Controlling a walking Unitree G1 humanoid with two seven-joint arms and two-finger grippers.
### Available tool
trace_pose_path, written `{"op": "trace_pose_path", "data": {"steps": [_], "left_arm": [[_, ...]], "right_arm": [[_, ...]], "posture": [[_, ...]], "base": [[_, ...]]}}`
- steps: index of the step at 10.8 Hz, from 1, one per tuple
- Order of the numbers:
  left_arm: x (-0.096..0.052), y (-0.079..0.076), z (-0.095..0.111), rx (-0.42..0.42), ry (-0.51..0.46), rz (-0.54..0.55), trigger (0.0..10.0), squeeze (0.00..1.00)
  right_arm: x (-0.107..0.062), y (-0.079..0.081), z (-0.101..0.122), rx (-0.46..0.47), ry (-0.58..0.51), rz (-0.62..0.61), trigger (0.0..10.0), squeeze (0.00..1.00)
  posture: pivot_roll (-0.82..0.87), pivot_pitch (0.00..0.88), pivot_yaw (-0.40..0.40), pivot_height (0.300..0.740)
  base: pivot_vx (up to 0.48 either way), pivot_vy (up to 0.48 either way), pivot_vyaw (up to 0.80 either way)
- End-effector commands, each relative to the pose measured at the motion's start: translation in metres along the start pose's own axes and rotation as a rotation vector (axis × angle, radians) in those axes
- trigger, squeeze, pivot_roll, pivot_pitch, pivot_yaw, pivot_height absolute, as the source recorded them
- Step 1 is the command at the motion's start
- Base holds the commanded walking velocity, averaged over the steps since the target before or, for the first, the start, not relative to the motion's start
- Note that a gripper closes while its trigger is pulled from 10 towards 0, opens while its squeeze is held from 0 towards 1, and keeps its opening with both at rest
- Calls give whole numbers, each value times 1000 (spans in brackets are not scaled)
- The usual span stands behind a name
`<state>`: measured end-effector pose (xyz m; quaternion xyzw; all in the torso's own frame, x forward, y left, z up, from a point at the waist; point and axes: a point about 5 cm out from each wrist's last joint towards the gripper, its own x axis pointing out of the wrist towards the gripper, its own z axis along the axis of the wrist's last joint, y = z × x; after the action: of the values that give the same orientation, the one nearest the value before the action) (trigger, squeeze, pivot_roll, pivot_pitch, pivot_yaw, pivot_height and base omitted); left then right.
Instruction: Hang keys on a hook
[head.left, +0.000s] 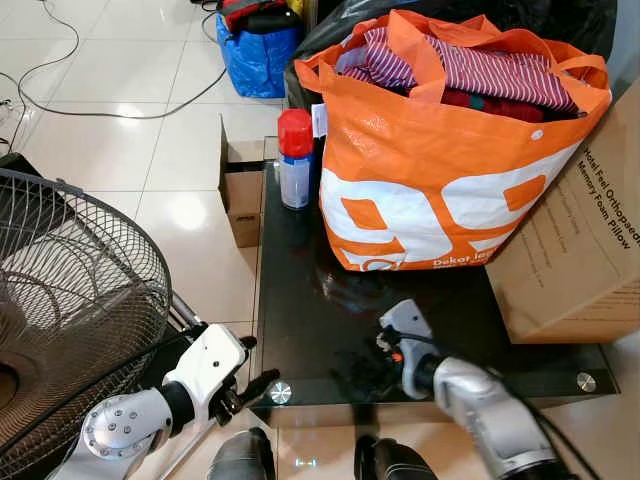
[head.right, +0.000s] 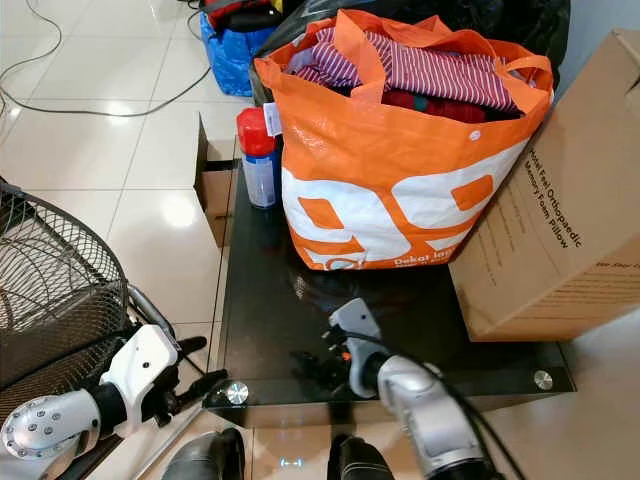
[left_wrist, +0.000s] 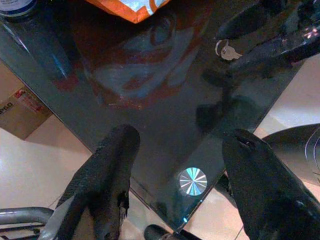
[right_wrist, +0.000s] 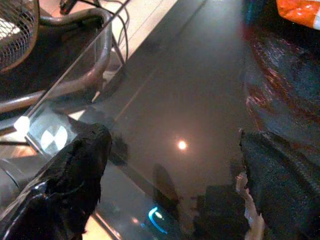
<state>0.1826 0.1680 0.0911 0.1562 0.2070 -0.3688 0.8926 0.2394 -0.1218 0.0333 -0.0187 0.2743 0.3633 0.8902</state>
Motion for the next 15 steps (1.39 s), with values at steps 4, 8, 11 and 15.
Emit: {"op": "trace_pose_path", "data": {"steps": [4, 8, 11, 15], "left_arm": [[0, -3, 7, 7, -11, -19, 10000, 1000], [4, -7, 10, 26, 9, -22, 10000, 737], [2, -7, 9, 28, 14, -17, 10000, 718], [1, -7, 6, 24, 19, -14, 10000, 714]], "right_arm": [[-3, -26, 12, -58, -21, -150, 10000, 0], [19, -30, -10, -132, 115, -129, 10000, 0], [26, -36, -12, -123, 131, -138, 4863, 0], [31, -34, -24, -136, 176, -101, 980, 0]], "posture": [[59, 175, -24, 740], [59, 168, -32, 740], [60, 167, -32, 740], [63, 166, -40, 740]], "base": [[0, 0, 0], [0, 0, 0], [0, 0, 0], [0, 0, 0]]}}
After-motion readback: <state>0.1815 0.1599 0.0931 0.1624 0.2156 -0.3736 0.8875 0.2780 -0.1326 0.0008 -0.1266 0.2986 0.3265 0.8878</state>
